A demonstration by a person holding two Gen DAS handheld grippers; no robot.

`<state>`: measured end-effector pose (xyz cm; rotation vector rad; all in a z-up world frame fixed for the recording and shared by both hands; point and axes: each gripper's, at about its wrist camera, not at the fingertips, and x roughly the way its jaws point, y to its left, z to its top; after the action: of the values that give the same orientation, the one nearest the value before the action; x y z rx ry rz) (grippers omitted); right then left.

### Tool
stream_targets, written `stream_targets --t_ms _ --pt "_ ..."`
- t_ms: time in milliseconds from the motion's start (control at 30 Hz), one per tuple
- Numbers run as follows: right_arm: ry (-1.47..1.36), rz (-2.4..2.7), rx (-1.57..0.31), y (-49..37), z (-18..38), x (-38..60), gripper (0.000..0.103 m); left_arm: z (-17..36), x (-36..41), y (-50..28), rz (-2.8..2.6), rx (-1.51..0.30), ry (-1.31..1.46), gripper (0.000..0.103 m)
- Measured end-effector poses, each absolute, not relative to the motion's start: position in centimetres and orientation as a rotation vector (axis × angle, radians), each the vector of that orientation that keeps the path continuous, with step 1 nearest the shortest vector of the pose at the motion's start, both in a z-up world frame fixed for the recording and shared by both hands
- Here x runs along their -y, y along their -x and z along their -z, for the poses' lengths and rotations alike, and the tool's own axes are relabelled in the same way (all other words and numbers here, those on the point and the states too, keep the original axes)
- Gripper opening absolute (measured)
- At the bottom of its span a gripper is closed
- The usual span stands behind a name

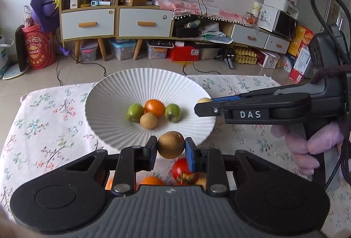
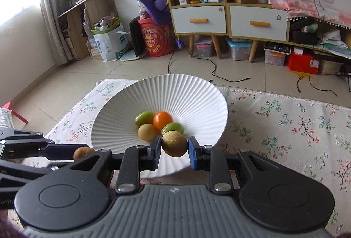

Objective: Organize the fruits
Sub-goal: 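Carry the kiwi and potato into the white bowl and open both grippers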

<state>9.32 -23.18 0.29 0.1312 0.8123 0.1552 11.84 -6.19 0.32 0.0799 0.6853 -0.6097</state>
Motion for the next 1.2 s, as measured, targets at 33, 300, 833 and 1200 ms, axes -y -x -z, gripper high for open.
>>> stream_targets --t_ms 33,300,833,1200 --pt "-0.135 -0.151 -0.817 -9.7 -0.3 23.3 0.023 -0.2 6.5 -12.2 0.611 -0.688 -0.080 0.024" --pt "-0.170 -0.128 -0.828 -11.6 0.3 24.3 0.023 1.3 8.1 -14.7 0.601 -0.737 -0.074 0.024" --pt "-0.200 -0.155 -0.878 -14.4 1.9 24.0 0.023 2.6 9.6 -17.0 0.556 -0.779 -0.091 0.025" --pt "-0.207 -0.158 -0.878 -14.4 1.6 24.0 0.027 1.9 9.2 -16.7 0.561 -0.758 -0.088 0.029"
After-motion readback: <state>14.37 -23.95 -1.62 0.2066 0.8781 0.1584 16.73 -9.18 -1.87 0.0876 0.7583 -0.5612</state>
